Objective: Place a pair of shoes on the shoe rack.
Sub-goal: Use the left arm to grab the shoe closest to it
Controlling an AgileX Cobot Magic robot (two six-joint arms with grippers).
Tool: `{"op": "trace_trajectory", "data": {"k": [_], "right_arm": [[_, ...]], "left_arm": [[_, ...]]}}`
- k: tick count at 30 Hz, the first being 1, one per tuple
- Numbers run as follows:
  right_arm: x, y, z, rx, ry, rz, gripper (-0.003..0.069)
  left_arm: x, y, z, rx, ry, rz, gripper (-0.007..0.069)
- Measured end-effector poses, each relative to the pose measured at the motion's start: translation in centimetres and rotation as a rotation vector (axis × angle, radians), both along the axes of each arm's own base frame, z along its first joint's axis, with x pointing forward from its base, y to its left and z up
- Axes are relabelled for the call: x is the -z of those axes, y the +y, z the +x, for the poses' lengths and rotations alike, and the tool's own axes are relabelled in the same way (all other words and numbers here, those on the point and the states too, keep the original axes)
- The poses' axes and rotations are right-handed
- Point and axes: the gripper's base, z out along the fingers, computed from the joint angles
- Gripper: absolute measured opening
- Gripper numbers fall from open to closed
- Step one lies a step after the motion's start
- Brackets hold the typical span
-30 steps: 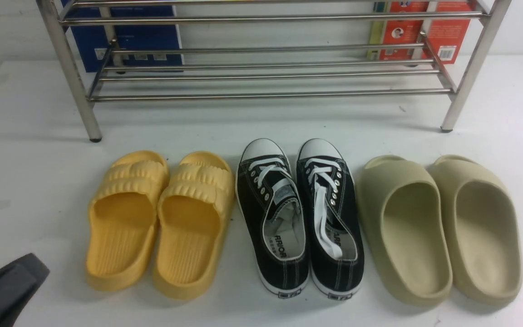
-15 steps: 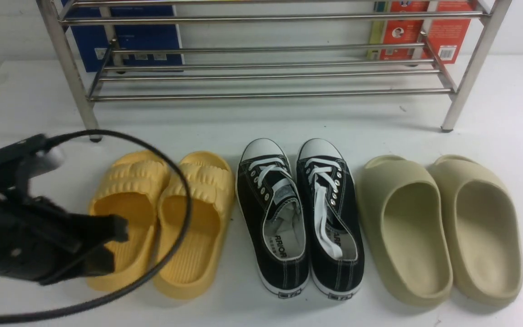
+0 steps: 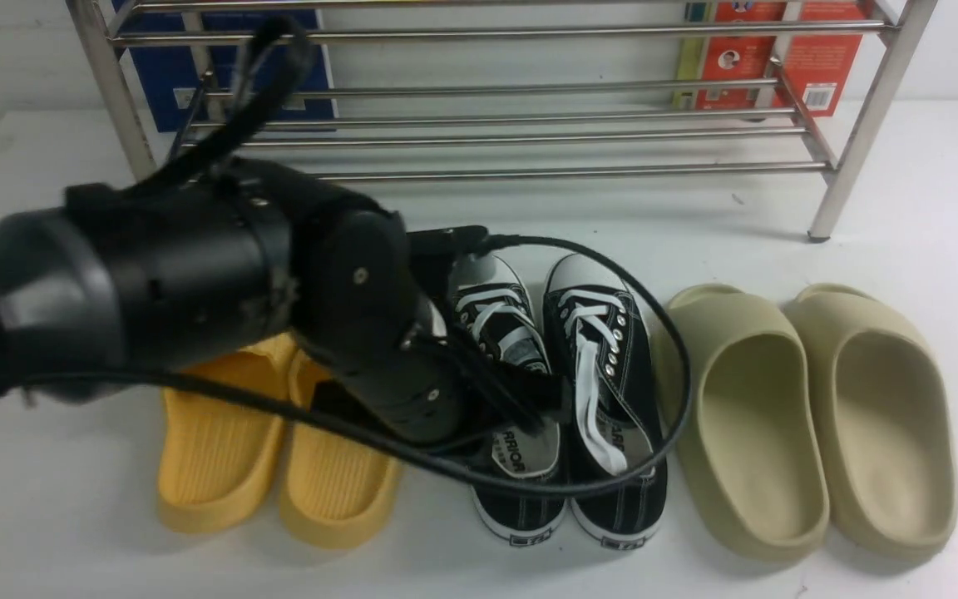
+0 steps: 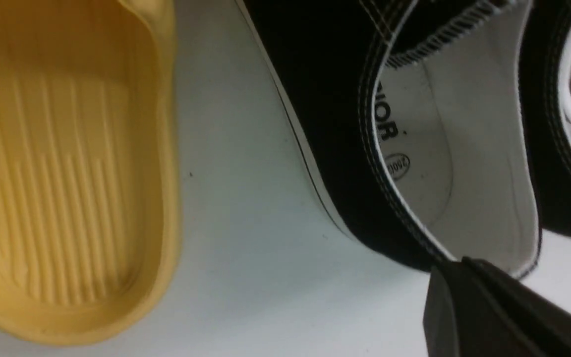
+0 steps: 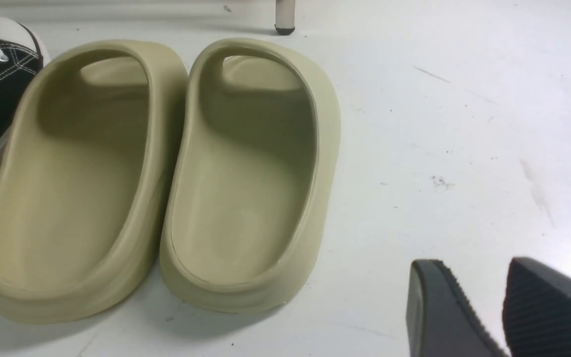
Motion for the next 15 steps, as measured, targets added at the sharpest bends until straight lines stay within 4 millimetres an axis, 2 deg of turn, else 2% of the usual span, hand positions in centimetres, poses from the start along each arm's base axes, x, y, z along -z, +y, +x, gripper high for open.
{"op": "trace_trajectory", "data": {"k": [1,2,4,5,6,9,11,15], "right_arm": [[0.0,0.0,0.0,0.000,0.000,0.000,0.0239],[0.0,0.0,0.0,0.000,0.000,0.000,0.0239],[0.0,0.0,0.0,0.000,0.000,0.000,0.0239],[0.0,0.0,0.0,0.000,0.000,0.000,0.0239],[0.0,0.0,0.0,0.000,0.000,0.000,0.0239],[0.0,0.0,0.0,0.000,0.000,0.000,0.0239],[0.0,0.0,0.0,0.000,0.000,0.000,0.0239],[0.0,0.0,0.0,0.000,0.000,0.000,0.0239]], "left_arm": [[-0.1,-0.1,0.1,-0.002,-0.002,0.001,0.0027],[0.3,-0.6,0.9,-0.007,0.003,0.015,0.0086],[0.6,-0.9,1.3,-0.007,0.008,0.025,0.0129],[0.9,-1.2,1.7,-0.006,0.012,0.030,0.0174],[1.2,-1.5,2.1,-0.002,0.016,0.036,0.0253],[1.7,-2.0,2.7,-0.010,0.026,0.038,0.0332],[1.9,-2.2,3.0,-0.031,0.027,0.040,0.0358],[2.6,-2.2,3.5,-0.067,0.027,0.072,0.0361]]}}
